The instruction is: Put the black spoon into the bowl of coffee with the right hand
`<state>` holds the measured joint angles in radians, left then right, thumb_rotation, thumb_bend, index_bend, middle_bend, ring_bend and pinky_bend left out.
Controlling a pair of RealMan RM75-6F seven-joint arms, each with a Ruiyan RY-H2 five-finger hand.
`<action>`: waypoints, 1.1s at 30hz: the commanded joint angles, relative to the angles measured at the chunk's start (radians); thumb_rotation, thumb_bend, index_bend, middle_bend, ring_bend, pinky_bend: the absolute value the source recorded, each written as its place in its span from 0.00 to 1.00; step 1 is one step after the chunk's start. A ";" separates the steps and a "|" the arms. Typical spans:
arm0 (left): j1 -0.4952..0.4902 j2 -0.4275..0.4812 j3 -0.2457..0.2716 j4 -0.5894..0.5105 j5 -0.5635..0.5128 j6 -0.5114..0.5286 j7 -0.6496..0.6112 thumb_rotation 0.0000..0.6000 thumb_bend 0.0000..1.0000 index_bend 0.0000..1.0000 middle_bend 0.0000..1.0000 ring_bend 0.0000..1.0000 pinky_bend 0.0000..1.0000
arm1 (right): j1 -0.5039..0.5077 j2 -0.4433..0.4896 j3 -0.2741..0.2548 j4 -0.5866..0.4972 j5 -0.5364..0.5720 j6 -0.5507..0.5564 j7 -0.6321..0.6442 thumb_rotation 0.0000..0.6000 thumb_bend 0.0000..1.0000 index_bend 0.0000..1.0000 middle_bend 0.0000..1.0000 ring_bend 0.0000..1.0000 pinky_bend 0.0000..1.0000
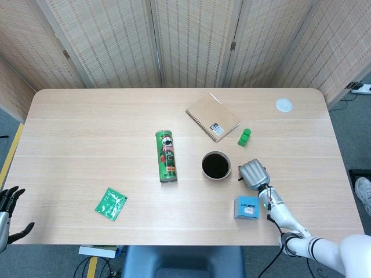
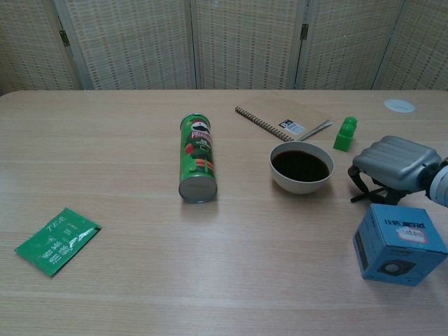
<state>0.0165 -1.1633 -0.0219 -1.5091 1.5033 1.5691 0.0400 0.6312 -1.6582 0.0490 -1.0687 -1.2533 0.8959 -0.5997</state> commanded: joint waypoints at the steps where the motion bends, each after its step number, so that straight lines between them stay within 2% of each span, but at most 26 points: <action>1: 0.001 0.000 0.000 0.000 0.000 0.001 0.000 1.00 0.23 0.17 0.14 0.12 0.17 | -0.001 0.005 -0.001 -0.005 -0.005 0.003 0.004 1.00 0.35 0.59 1.00 1.00 1.00; 14: 0.003 0.005 0.000 -0.008 0.006 0.009 0.000 1.00 0.23 0.17 0.14 0.12 0.17 | -0.017 0.079 0.009 -0.082 -0.046 0.061 0.077 1.00 0.41 0.68 1.00 1.00 1.00; 19: 0.004 0.009 -0.001 -0.015 0.009 0.013 0.004 1.00 0.23 0.17 0.14 0.12 0.17 | -0.024 0.142 0.021 -0.172 -0.075 0.101 0.122 1.00 0.41 0.71 1.00 1.00 1.00; 24: 0.005 0.011 0.000 -0.025 0.013 0.017 0.010 1.00 0.23 0.17 0.14 0.12 0.17 | -0.026 0.207 0.058 -0.304 -0.071 0.115 0.221 1.00 0.43 0.72 1.00 1.00 1.00; 29: 0.008 0.014 -0.001 -0.034 0.015 0.025 0.012 1.00 0.23 0.17 0.14 0.12 0.17 | -0.021 0.236 0.082 -0.378 -0.081 0.132 0.275 1.00 0.44 0.74 1.00 1.00 1.00; 33: 0.009 0.016 0.001 -0.038 0.018 0.025 0.017 1.00 0.23 0.17 0.14 0.12 0.17 | -0.006 0.227 0.098 -0.389 -0.069 0.115 0.305 1.00 0.44 0.74 1.00 1.00 1.00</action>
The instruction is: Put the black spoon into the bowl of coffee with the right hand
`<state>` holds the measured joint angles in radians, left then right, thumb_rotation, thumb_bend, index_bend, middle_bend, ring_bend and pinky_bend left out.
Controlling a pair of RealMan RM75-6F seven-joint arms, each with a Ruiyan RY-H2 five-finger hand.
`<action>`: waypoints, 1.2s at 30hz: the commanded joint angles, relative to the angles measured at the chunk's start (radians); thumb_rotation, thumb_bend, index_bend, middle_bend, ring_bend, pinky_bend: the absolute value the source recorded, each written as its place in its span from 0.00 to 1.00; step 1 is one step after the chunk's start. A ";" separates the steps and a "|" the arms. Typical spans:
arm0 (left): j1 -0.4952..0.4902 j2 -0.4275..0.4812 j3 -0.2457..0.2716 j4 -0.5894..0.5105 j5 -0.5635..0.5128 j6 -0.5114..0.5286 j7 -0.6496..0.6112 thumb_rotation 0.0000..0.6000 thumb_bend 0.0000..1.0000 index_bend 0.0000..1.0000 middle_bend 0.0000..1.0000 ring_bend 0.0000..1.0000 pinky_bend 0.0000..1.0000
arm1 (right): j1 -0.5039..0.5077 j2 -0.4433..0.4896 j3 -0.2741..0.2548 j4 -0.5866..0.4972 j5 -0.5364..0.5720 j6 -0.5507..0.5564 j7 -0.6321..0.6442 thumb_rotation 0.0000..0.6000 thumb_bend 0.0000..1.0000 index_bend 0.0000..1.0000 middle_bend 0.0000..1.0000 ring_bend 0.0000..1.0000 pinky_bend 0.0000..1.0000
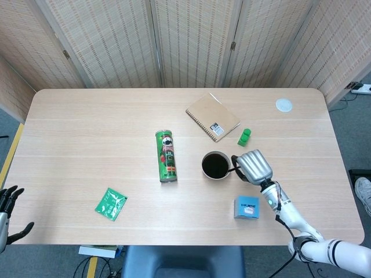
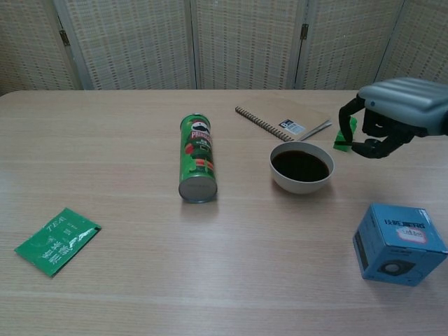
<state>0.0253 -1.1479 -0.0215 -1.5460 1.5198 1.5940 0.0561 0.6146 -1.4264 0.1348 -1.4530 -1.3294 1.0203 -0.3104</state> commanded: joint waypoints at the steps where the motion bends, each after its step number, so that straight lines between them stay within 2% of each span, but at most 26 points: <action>1: 0.001 0.001 0.001 -0.003 0.003 0.002 0.001 1.00 0.23 0.17 0.14 0.12 0.17 | 0.016 -0.012 0.017 -0.003 0.011 -0.013 0.024 1.00 0.44 0.74 1.00 1.00 1.00; 7: 0.003 0.003 0.001 -0.008 0.004 0.006 0.001 1.00 0.23 0.17 0.14 0.12 0.17 | 0.051 -0.089 0.055 0.026 0.032 -0.033 0.101 1.00 0.44 0.74 1.00 1.00 1.00; 11: 0.002 0.012 -0.001 -0.013 0.000 0.003 0.000 1.00 0.23 0.17 0.14 0.12 0.17 | 0.079 -0.176 0.080 0.089 0.054 -0.055 0.180 1.00 0.45 0.74 1.00 1.00 1.00; 20: 0.006 0.018 0.000 -0.020 -0.006 0.001 0.007 1.00 0.23 0.17 0.14 0.12 0.17 | 0.118 -0.311 0.124 0.242 0.083 -0.086 0.351 1.00 0.45 0.74 1.00 1.00 1.00; 29: 0.007 0.022 -0.002 -0.025 -0.012 -0.002 0.012 1.00 0.23 0.17 0.14 0.12 0.17 | 0.136 -0.374 0.149 0.321 0.098 -0.131 0.523 1.00 0.45 0.74 1.00 1.00 1.00; 36: 0.007 0.023 -0.002 -0.029 -0.014 -0.004 0.018 1.00 0.23 0.17 0.14 0.12 0.17 | 0.137 -0.398 0.138 0.375 0.073 -0.144 0.622 1.00 0.45 0.74 1.00 1.00 1.00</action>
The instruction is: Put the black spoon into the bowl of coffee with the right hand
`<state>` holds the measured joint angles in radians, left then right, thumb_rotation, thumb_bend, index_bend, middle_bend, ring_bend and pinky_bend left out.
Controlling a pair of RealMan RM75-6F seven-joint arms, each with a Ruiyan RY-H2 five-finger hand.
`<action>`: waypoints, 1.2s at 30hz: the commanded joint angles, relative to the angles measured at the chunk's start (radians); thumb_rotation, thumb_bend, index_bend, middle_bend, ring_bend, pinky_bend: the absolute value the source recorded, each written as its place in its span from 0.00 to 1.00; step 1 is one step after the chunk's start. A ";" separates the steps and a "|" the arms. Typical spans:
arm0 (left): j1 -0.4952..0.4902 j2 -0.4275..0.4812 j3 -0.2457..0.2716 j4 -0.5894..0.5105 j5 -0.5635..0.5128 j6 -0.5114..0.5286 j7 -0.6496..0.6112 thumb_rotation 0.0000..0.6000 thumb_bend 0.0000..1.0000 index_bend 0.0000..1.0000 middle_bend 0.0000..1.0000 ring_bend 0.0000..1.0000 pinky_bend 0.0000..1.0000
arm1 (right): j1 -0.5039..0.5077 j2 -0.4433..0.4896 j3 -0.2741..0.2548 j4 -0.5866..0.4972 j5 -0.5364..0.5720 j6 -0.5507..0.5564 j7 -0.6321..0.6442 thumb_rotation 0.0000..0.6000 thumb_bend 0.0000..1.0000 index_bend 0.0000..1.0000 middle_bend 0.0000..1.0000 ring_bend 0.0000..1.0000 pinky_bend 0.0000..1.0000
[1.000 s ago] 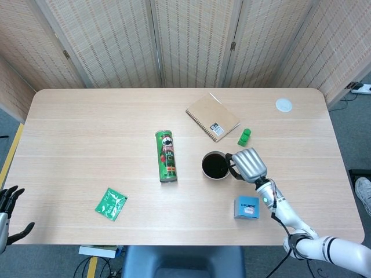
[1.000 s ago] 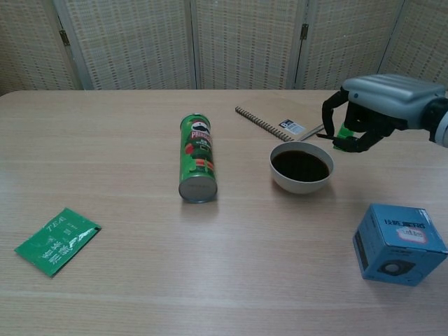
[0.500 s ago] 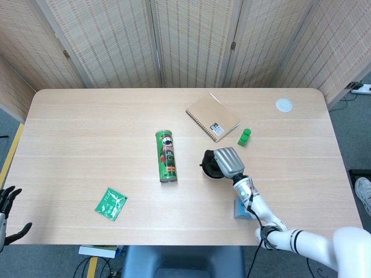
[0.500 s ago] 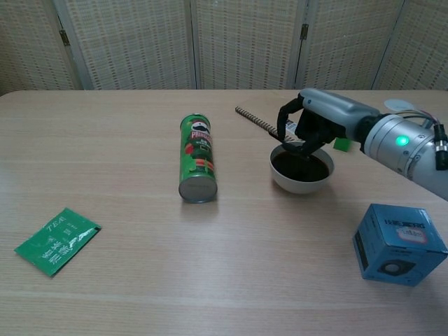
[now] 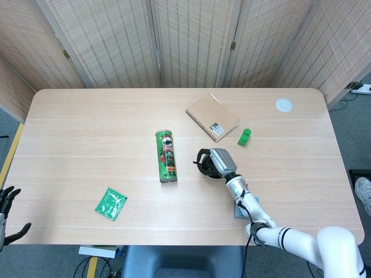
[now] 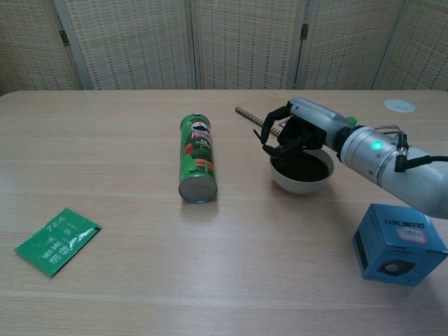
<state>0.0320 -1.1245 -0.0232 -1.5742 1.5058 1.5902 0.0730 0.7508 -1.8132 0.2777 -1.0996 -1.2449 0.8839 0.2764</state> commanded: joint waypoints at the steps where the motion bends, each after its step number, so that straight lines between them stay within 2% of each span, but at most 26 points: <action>1: 0.000 0.000 0.000 -0.002 0.001 0.000 0.002 1.00 0.23 0.17 0.14 0.12 0.17 | 0.000 -0.012 -0.008 0.026 -0.017 -0.008 0.045 1.00 0.45 0.74 1.00 1.00 1.00; 10: -0.004 -0.002 0.001 -0.009 0.003 -0.007 0.012 1.00 0.23 0.17 0.14 0.12 0.17 | -0.026 0.021 -0.050 0.022 -0.070 0.015 0.094 1.00 0.45 0.74 1.00 1.00 1.00; 16: -0.004 -0.001 0.002 -0.009 0.002 -0.009 0.014 1.00 0.23 0.17 0.14 0.12 0.17 | -0.032 0.044 -0.048 0.048 -0.066 0.014 0.096 1.00 0.45 0.75 1.00 1.00 1.00; 27: 0.002 0.003 0.001 -0.008 -0.003 -0.001 0.011 1.00 0.23 0.17 0.14 0.12 0.17 | 0.025 -0.016 -0.019 0.139 -0.069 -0.009 0.122 1.00 0.45 0.75 1.00 1.00 1.00; 36: 0.005 0.004 0.002 -0.004 -0.004 0.000 0.009 1.00 0.23 0.17 0.14 0.12 0.17 | 0.022 -0.025 -0.051 0.116 -0.103 0.005 0.137 1.00 0.45 0.75 1.00 1.00 1.00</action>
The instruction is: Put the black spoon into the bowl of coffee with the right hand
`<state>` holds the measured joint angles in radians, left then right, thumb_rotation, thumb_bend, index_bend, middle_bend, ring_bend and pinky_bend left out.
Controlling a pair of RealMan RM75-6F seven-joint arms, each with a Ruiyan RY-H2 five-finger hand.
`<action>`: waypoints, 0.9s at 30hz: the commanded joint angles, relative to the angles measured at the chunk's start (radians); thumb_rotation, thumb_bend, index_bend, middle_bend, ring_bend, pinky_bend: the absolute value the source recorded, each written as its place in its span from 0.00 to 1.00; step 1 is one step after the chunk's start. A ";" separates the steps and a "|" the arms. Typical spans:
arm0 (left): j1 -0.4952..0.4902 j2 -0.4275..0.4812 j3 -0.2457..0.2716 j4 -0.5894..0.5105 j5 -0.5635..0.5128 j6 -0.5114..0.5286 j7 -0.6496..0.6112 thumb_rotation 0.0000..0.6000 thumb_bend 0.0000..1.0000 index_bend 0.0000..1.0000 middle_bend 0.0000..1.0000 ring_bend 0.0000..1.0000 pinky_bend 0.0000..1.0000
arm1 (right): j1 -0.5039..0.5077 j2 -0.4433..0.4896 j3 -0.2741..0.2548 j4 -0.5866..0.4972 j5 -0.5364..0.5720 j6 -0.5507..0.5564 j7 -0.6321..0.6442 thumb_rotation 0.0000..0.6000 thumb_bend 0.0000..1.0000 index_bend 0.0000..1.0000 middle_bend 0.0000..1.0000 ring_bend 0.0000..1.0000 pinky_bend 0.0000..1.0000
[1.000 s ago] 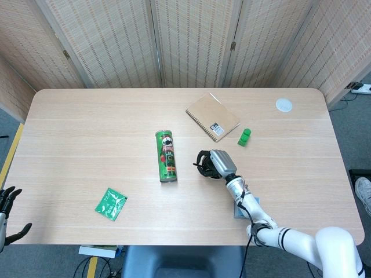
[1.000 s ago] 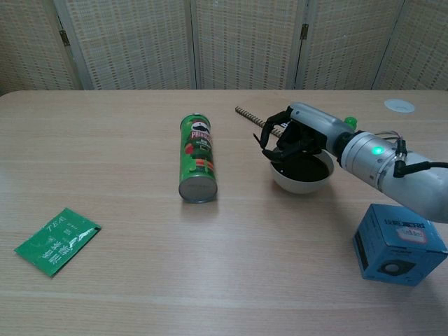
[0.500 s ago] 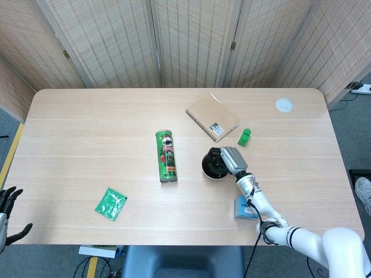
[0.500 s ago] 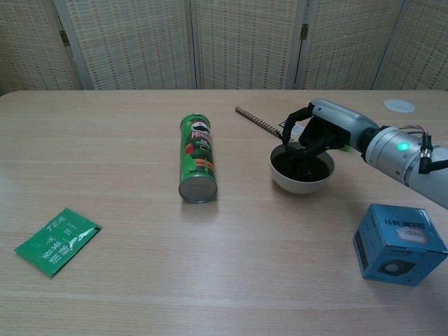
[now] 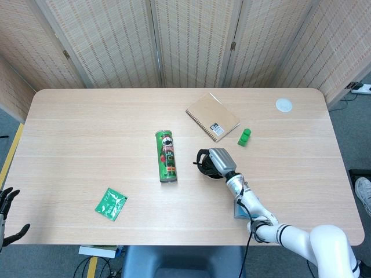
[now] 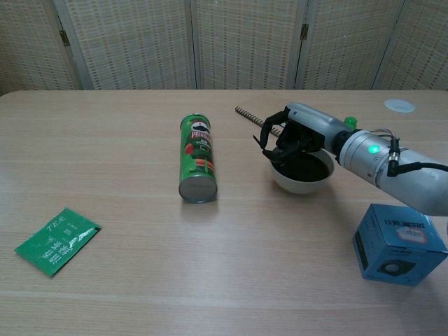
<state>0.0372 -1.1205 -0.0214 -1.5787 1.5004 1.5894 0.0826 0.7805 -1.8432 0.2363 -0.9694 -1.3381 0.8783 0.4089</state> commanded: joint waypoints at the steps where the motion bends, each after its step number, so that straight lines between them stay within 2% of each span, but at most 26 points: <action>1: 0.000 0.000 0.000 0.001 0.002 0.002 -0.001 1.00 0.23 0.17 0.14 0.12 0.17 | -0.011 0.010 -0.015 -0.021 -0.015 0.015 0.005 1.00 0.45 0.75 1.00 1.00 1.00; 11: 0.001 -0.002 0.000 0.004 0.004 0.003 -0.001 1.00 0.23 0.17 0.14 0.12 0.17 | -0.068 0.094 -0.060 -0.083 -0.033 0.050 -0.016 1.00 0.45 0.76 1.00 1.00 1.00; 16: -0.001 -0.003 -0.001 0.001 0.007 0.003 0.004 1.00 0.23 0.17 0.14 0.12 0.17 | -0.064 0.096 -0.042 -0.055 -0.017 0.048 -0.025 1.00 0.45 0.76 1.00 1.00 1.00; 27: 0.004 0.000 0.000 -0.005 0.003 0.007 0.009 1.00 0.23 0.17 0.14 0.12 0.17 | 0.000 0.019 -0.001 0.035 -0.004 0.015 -0.014 1.00 0.45 0.76 1.00 1.00 1.00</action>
<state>0.0412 -1.1206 -0.0219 -1.5841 1.5037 1.5965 0.0916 0.7767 -1.8197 0.2328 -0.9383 -1.3418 0.8963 0.3921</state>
